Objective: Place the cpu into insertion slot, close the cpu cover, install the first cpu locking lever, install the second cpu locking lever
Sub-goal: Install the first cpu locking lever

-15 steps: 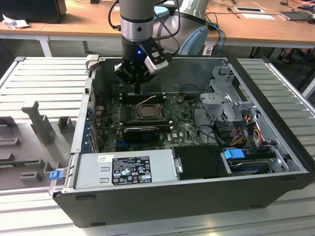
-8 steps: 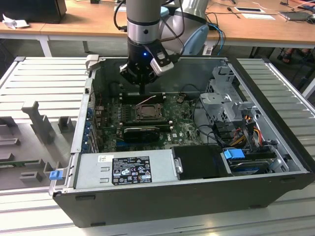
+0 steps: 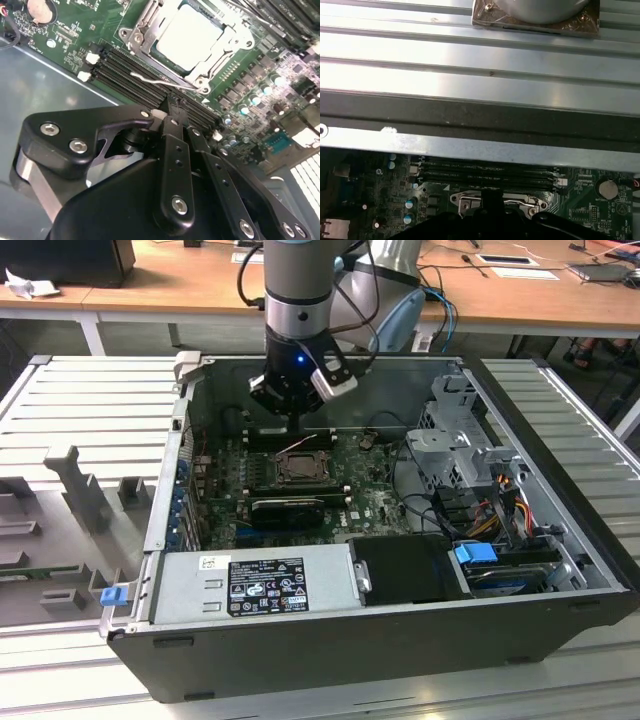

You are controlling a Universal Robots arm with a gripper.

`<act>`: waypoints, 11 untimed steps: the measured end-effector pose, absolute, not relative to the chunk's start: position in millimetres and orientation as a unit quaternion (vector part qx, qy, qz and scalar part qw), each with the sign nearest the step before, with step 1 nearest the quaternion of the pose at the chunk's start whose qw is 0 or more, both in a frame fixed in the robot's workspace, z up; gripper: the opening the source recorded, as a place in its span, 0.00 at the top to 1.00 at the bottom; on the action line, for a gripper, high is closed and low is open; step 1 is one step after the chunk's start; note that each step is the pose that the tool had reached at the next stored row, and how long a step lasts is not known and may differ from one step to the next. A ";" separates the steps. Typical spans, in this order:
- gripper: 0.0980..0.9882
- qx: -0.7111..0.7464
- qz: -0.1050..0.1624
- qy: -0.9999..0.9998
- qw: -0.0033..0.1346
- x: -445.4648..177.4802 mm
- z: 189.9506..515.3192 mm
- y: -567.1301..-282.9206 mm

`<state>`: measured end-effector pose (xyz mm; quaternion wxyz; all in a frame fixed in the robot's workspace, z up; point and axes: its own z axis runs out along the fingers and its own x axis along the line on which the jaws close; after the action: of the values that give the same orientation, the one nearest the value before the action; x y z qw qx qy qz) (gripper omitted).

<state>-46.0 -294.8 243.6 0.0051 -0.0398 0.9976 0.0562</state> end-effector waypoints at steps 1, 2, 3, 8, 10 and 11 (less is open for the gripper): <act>0.99 -0.040 0.056 0.998 0.005 -46.0 241.6 -295.0; 0.99 -0.040 0.056 0.998 0.005 -46.1 239.8 -295.1; 0.99 -0.040 0.056 0.998 0.005 -46.0 239.0 -295.2; 0.99 -0.040 0.056 0.998 0.005 -45.4 234.9 -295.2; 0.99 -0.040 0.056 0.998 0.005 -44.2 232.0 -295.2; 0.99 -0.040 0.056 0.998 0.005 -42.7 231.4 -295.2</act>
<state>-42.7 -295.2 231.4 0.0049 -0.0397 0.9976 0.0565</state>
